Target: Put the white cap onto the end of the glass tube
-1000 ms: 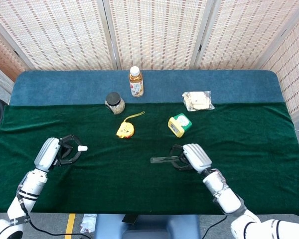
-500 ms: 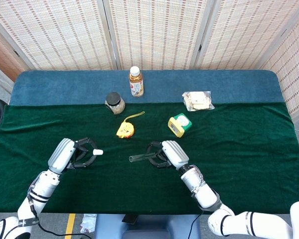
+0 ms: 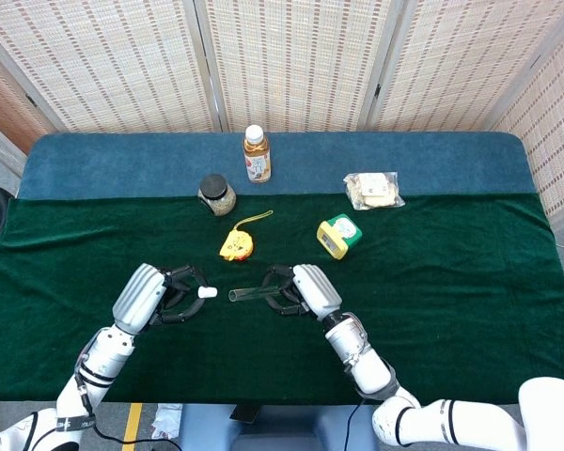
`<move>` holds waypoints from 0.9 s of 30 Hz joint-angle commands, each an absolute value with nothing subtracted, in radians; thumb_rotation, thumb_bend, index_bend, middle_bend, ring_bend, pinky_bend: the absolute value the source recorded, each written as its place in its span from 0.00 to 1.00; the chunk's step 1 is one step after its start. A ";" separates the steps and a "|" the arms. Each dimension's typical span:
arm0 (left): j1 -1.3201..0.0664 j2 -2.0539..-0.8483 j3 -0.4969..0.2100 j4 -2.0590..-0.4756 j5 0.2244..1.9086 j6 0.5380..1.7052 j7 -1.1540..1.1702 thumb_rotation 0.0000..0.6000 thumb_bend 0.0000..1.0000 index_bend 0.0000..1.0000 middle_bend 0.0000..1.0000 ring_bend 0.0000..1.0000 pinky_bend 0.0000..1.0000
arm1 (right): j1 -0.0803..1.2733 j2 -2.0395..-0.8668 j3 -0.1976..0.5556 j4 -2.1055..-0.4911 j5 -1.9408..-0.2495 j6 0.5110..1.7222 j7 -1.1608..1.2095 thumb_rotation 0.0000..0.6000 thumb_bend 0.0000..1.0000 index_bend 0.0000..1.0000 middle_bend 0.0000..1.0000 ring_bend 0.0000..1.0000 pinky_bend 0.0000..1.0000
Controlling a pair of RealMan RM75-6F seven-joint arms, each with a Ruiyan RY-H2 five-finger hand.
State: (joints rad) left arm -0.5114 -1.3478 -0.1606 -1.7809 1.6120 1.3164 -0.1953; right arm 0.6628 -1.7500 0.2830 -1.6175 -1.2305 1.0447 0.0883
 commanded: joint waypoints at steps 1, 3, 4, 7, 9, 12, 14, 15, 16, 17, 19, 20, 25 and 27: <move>-0.517 -1.366 -0.160 -1.785 1.621 1.325 -0.166 1.00 0.54 0.57 1.00 0.88 0.80 | 0.664 -1.760 0.285 -1.615 -1.231 1.053 0.093 1.00 0.70 0.89 1.00 1.00 1.00; -0.519 -1.375 -0.159 -1.784 1.626 1.329 -0.149 1.00 0.54 0.57 1.00 0.88 0.80 | 0.664 -1.765 0.286 -1.613 -1.231 1.058 0.094 1.00 0.70 0.89 1.00 1.00 1.00; -0.519 -1.381 -0.159 -1.782 1.628 1.333 -0.141 1.00 0.54 0.57 1.00 0.88 0.80 | 0.664 -1.767 0.287 -1.612 -1.231 1.058 0.096 1.00 0.70 0.89 1.00 1.00 1.00; -0.521 -1.391 -0.156 -1.780 1.628 1.335 -0.128 1.00 0.54 0.57 1.00 0.88 0.80 | 0.665 -1.772 0.289 -1.610 -1.230 1.062 0.100 1.00 0.70 0.89 1.00 1.00 1.00; -0.522 -1.395 -0.156 -1.778 1.627 1.336 -0.124 1.00 0.54 0.57 1.00 0.88 0.80 | 0.666 -1.774 0.289 -1.610 -1.230 1.062 0.102 1.00 0.70 0.89 1.00 1.00 1.00; -0.524 -1.402 -0.156 -1.773 1.625 1.339 -0.117 1.00 0.54 0.57 1.00 0.88 0.80 | 0.668 -1.778 0.291 -1.609 -1.231 1.064 0.105 1.00 0.70 0.89 1.00 1.00 1.00; -0.525 -1.406 -0.156 -1.771 1.624 1.340 -0.114 1.00 0.54 0.57 1.00 0.88 0.80 | 0.669 -1.780 0.290 -1.608 -1.232 1.066 0.104 1.00 0.70 0.89 1.00 1.00 1.00; -0.525 -1.407 -0.155 -1.770 1.625 1.341 -0.112 1.00 0.54 0.57 1.00 0.88 0.80 | 0.669 -1.782 0.290 -1.607 -1.232 1.067 0.103 1.00 0.70 0.89 1.00 1.00 1.00; -0.526 -1.408 -0.155 -1.770 1.625 1.341 -0.110 1.00 0.54 0.57 1.00 0.88 0.80 | 0.670 -1.783 0.291 -1.607 -1.231 1.067 0.104 1.00 0.70 0.89 1.00 1.00 1.00; -0.526 -1.409 -0.155 -1.769 1.625 1.342 -0.108 1.00 0.54 0.57 1.00 0.88 0.80 | 0.670 -1.784 0.291 -1.607 -1.230 1.067 0.105 1.00 0.70 0.89 1.00 1.00 1.00; -0.526 -1.411 -0.154 -1.769 1.625 1.344 -0.107 1.00 0.54 0.57 1.00 0.88 0.80 | 0.671 -1.784 0.292 -1.606 -1.228 1.066 0.103 1.00 0.70 0.89 1.00 1.00 1.00; -0.527 -1.411 -0.153 -1.769 1.625 1.344 -0.107 1.00 0.54 0.57 1.00 0.88 0.80 | 0.672 -1.785 0.293 -1.605 -1.227 1.066 0.102 1.00 0.70 0.89 1.00 1.00 1.00; -0.530 -1.414 -0.150 -1.768 1.624 1.342 -0.103 1.00 0.54 0.57 1.00 0.88 0.80 | 0.675 -1.790 0.296 -1.599 -1.220 1.062 0.105 1.00 0.70 0.89 1.00 1.00 1.00; -0.531 -1.415 -0.150 -1.766 1.623 1.340 -0.100 1.00 0.54 0.57 1.00 0.88 0.80 | 0.677 -1.792 0.296 -1.597 -1.219 1.062 0.103 1.00 0.70 0.89 1.00 1.00 1.00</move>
State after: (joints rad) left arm -0.5309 -1.4153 -0.1499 -1.7661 1.6229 1.3403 -0.1001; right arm 0.6767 -1.7921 0.2956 -1.5976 -1.2192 1.0620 0.1031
